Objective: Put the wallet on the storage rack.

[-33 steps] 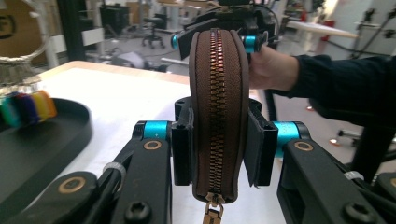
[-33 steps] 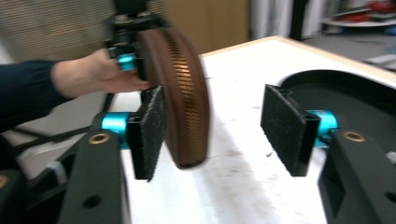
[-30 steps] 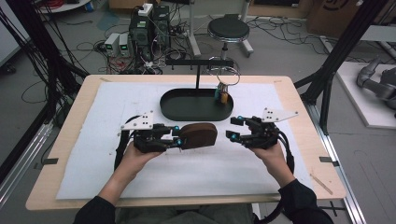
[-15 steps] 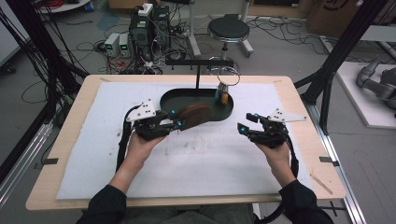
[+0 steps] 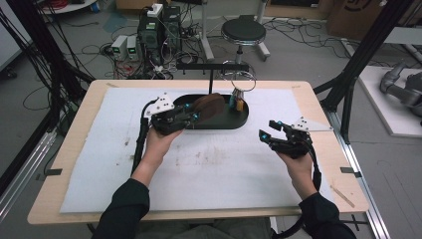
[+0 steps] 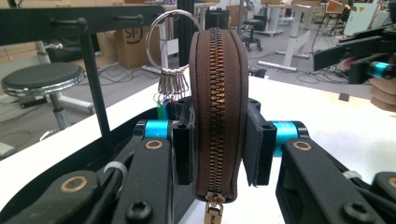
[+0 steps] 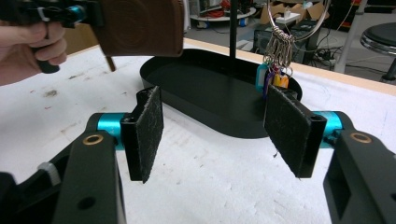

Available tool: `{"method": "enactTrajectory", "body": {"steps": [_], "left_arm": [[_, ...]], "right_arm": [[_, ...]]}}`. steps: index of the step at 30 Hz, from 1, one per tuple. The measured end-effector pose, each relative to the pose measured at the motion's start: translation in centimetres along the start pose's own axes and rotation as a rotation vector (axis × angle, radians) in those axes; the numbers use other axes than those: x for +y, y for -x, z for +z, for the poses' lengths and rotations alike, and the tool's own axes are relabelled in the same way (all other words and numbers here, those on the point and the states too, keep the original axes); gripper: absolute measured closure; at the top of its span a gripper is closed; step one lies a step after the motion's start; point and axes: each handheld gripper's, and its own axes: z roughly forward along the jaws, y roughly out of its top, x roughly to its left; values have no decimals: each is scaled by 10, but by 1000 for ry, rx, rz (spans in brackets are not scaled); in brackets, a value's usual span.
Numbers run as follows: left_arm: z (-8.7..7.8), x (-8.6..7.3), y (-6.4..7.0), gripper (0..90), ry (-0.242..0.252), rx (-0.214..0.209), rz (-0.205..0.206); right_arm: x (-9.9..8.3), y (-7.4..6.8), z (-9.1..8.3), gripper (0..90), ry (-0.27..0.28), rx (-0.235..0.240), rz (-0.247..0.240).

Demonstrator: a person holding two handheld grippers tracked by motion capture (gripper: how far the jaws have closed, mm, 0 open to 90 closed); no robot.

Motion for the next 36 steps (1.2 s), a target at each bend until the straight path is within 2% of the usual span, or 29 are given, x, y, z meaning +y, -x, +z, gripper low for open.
{"method": "enactTrajectory", "body": {"steps": [3, 9, 17, 22, 26, 36], "left_arm": [[4, -3, -5, 687, 24, 16, -26], [11, -12, -16, 687, 12, 54, -52], [27, -12, -27, 686, -31, 78, -90], [37, -10, -32, 686, -52, 113, -123], [45, -12, -34, 685, -71, 127, -127], [62, -22, -37, 685, -93, 120, -127]], "right_arm": [[-1, -1, 0, 384, -5, -4, -7], [-2, 0, -2, 384, -6, -19, -10], [-3, 2, -6, 385, -1, -39, -6], [-4, 4, -8, 386, 2, -49, -1], [-5, 4, -9, 386, 3, -53, -2], [-5, 3, -10, 387, -2, -54, -10]]}}
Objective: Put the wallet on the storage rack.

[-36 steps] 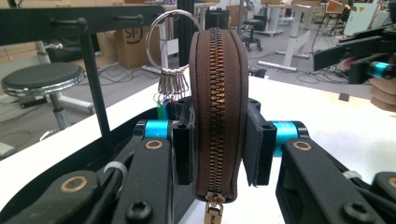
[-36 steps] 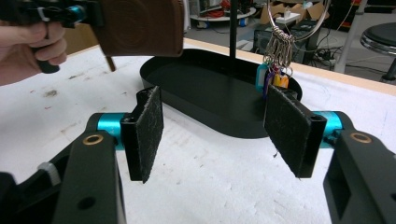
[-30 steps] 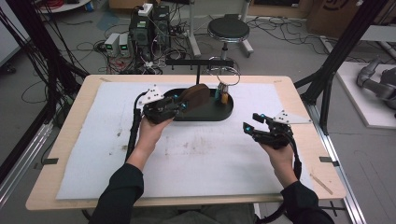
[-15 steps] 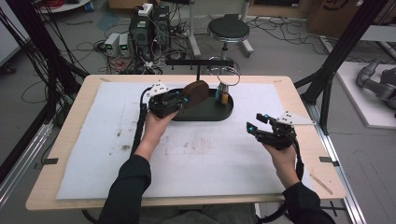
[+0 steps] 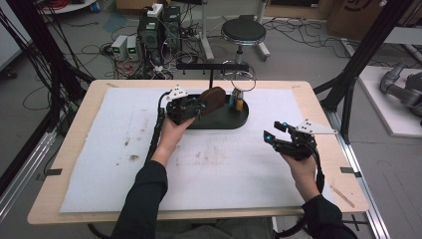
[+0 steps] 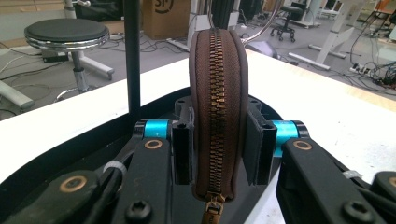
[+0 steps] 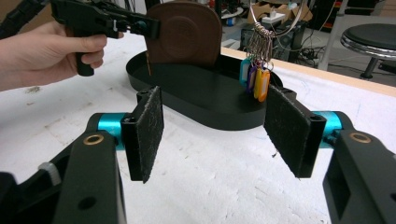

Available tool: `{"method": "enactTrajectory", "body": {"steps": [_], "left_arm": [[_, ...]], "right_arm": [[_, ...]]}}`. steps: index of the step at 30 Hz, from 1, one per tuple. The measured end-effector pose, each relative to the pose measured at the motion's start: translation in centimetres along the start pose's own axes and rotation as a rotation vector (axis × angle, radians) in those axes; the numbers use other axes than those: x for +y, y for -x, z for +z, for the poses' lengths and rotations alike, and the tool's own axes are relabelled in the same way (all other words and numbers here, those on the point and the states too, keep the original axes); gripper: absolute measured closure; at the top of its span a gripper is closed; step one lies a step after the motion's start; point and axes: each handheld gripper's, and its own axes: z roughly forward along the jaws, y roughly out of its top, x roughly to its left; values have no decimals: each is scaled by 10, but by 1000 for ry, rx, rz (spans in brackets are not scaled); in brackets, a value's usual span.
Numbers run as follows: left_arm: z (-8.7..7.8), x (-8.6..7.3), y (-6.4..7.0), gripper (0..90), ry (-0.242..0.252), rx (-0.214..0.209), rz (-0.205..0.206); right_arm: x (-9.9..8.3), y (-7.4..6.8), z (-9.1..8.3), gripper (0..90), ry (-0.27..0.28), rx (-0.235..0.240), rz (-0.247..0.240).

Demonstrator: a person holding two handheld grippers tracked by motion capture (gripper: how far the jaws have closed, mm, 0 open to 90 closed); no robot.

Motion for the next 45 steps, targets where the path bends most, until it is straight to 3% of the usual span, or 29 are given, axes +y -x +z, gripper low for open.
{"method": "enactTrajectory", "body": {"steps": [10, 18, 28, 35, 39, 45], "left_arm": [[12, -15, -6, 685, -30, -12, -42], [21, -24, -5, 684, -61, -5, -15], [20, -28, -12, 674, -72, 20, -35], [22, -32, -12, 666, -132, 38, -11], [22, -31, -11, 655, -139, 46, -2], [22, -30, -8, 540, -179, 68, 25]], "right_arm": [[0, -1, 1, 388, -4, 2, -5], [0, -1, 1, 391, -8, 2, -11], [0, -2, 1, 392, -8, -2, -23], [0, -2, 1, 392, -11, -4, -21], [0, -2, 1, 392, -10, -4, -23], [0, -3, 1, 392, -12, -4, -22]]}}
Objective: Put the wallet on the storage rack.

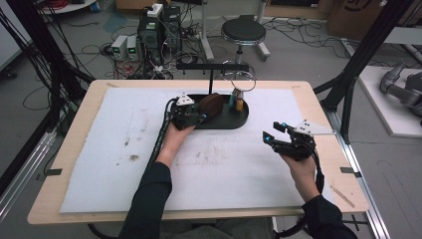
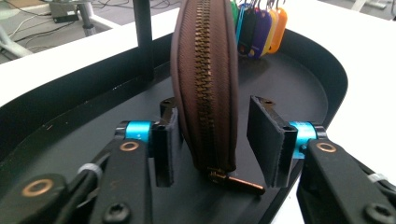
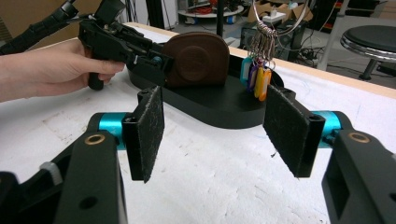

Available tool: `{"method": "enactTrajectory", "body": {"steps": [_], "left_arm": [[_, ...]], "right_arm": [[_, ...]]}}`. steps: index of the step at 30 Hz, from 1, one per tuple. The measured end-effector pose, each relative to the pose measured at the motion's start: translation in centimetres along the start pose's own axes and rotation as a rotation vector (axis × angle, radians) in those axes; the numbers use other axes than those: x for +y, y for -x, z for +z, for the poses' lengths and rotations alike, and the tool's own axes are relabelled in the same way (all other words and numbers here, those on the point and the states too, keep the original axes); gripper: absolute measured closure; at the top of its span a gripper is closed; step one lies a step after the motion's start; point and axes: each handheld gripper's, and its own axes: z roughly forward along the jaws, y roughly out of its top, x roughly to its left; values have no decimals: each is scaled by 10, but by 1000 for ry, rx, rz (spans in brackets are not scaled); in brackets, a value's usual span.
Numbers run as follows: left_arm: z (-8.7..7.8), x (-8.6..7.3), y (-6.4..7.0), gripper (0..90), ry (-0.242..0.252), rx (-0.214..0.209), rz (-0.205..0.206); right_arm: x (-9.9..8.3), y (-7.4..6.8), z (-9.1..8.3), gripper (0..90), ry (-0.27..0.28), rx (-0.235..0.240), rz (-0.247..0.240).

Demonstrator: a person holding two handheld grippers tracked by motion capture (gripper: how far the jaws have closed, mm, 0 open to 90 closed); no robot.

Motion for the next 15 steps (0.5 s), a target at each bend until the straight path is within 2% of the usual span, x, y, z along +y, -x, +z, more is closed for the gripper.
{"method": "enactTrajectory", "body": {"steps": [5, 10, 15], "left_arm": [[-3, 3, 0, 415, -28, 46, 11], [-12, 7, -1, 347, -37, 87, 3], [-28, 11, 5, 334, 0, 78, 26]], "right_arm": [[0, 0, 0, 392, -1, 1, -4], [0, 0, 1, 391, -4, -1, -12], [-1, 1, 1, 388, -6, 0, -9]]}}
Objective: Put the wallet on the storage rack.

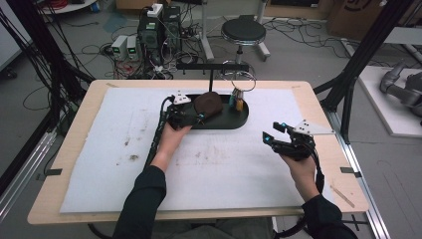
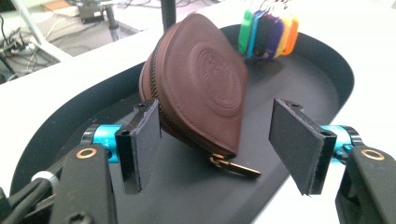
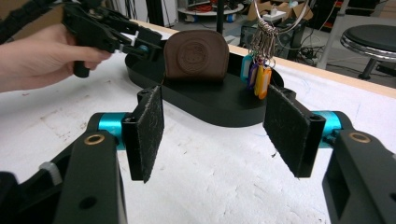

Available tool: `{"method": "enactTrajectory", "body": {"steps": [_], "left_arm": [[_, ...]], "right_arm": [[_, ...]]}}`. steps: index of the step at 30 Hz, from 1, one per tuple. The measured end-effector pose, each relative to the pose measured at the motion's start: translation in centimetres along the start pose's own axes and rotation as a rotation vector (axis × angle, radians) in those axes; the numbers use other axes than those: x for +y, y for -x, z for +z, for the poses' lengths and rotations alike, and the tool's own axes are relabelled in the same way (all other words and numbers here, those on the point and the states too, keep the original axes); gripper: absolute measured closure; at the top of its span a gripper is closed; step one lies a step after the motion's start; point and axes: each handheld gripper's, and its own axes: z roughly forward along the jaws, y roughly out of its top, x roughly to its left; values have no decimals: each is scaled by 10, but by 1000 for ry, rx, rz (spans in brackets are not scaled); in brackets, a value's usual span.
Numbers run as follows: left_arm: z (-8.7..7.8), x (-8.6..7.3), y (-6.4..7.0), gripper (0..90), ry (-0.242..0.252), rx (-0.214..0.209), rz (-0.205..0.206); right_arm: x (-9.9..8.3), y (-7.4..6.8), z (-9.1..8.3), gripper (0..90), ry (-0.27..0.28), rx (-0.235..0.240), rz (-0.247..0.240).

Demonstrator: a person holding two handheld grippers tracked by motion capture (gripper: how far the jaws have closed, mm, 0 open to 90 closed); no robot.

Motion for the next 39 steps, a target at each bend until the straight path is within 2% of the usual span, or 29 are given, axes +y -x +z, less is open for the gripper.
{"method": "enactTrajectory", "body": {"steps": [4, 8, 12, 14, 16, 19, 21, 24, 27, 30, 34, 36, 39], "left_arm": [[-21, 3, 3, 305, 37, -30, 12], [-48, 3, 8, 305, 67, -52, 44], [-81, 0, 12, 294, 98, -76, 58], [-96, -3, 13, 294, 114, -86, 50], [-109, -9, 14, 294, 114, -84, 21], [-125, -19, 12, 295, 141, -136, -39], [-135, -24, 9, 294, 153, -148, -54], [-148, -32, 3, 293, 164, -120, -30], [-160, -41, -7, 290, 178, -107, -49], [-169, -51, -16, 290, 199, -77, -46], [-174, -63, -25, 290, 210, -84, -56], [-175, -68, -27, 290, 193, -79, -37], [-177, -74, -28, 290, 197, -77, -7]], "right_arm": [[-1, 1, 1, 379, -2, 7, 9], [-3, 2, 2, 362, -13, 14, -5], [-6, 4, 5, 334, -36, 30, -6], [-7, 5, 5, 314, -39, 34, -3], [-7, 7, 4, 304, -44, 37, 0], [-8, 9, 1, 275, -40, 32, -3], [-8, 13, 0, 258, -33, 27, 8], [-8, 17, -2, 225, -29, 14, 30], [-7, 18, -4, 217, -30, 3, 21], [-5, 17, -8, 210, -31, -12, 15], [-4, 18, -14, 208, -17, -6, 14], [-4, 18, -17, 208, -7, -14, 18], [-4, 21, -17, 208, -10, -23, 20]]}}
